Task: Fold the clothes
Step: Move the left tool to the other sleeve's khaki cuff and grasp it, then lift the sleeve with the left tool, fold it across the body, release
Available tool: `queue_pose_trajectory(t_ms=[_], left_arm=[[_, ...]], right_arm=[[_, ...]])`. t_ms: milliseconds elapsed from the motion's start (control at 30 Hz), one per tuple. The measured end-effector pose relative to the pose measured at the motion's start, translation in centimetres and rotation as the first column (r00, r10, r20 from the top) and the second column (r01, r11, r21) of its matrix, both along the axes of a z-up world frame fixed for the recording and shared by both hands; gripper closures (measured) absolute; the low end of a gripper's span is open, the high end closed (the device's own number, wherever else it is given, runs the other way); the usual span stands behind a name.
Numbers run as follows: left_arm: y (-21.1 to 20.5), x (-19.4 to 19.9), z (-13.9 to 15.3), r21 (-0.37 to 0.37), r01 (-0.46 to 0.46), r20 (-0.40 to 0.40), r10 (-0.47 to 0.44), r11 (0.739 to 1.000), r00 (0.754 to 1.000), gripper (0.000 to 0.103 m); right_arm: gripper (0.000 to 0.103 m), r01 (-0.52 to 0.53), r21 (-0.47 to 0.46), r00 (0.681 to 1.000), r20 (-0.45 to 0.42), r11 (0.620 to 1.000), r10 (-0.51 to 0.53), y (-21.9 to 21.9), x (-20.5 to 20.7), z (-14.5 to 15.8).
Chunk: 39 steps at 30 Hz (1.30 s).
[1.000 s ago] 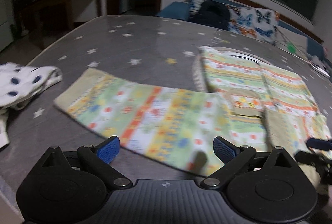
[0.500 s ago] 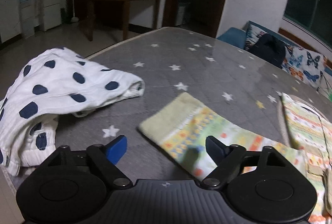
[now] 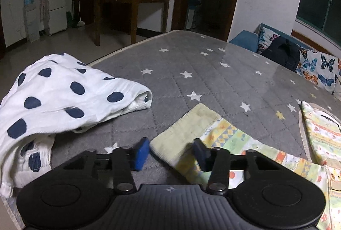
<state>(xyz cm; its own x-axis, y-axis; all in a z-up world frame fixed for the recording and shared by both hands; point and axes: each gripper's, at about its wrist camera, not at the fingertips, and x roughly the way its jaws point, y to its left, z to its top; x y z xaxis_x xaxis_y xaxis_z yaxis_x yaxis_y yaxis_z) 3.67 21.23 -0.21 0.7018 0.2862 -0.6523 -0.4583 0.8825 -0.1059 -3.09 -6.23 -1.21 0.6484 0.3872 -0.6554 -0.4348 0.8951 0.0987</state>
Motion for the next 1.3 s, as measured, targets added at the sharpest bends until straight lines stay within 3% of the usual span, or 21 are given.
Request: queue_pose_trajectory(t_ms=[100,267,433,600,767,867,1000,1167,1300], left_arm=[[0.1,0.0,0.1,-0.061,0.03,0.021,-0.029,0.998,0.999,0.088],[-0.7,-0.4,0.4,-0.159,0.09,0.059,-0.081,0.983,0.995,0.092],[-3.9,-1.8,2.0,-0.181,0.205,0.143,-0.18,0.962,0.973,0.092],[-8.7,-3.1,3.7,-0.173,0.369,0.201,-0.334,0.913,0.921,0.093],[-14.4,-3.9,4.3,-0.199,0.543,0.233,-0.499,0.816,0.835,0.093],[-17.8,-4.4,4.0,-0.199,0.635,0.226,-0.595,0.747,0.771,0.093],[-21.2,-4.7,2.7,-0.197,0.691,0.178,-0.667,0.696,0.723,0.093],[-23.5,-5.2,2.3,-0.163,0.724,0.166,-0.705,0.67,0.689,0.093],[-24.0,-4.9,1.9,-0.152,0.729,0.146,-0.715,0.667,0.684,0.093]], right_arm=[[0.044,0.006,0.003,1.0,0.009,1.0,-0.006,-0.2,-0.2,0.2],[0.044,0.019,0.012,1.0,0.018,1.0,-0.019,-0.6,-0.5,0.5],[0.044,0.025,0.023,0.999,0.032,0.999,-0.026,-1.0,-0.9,1.0],[0.045,0.032,0.052,0.999,0.034,0.998,-0.033,-1.5,-0.7,1.5],[0.047,0.051,0.123,0.999,0.01,0.991,-0.052,-2.6,-0.5,2.1],[0.054,0.063,0.186,0.998,-0.016,0.981,-0.062,-3.4,-0.4,2.4],[0.059,0.084,0.276,0.996,-0.064,0.957,-0.069,-4.7,-0.1,2.5],[0.061,0.098,0.367,0.99,-0.128,0.925,-0.054,-5.6,0.4,2.1],[0.061,0.108,0.433,0.985,-0.17,0.895,-0.037,-5.8,0.9,1.7]])
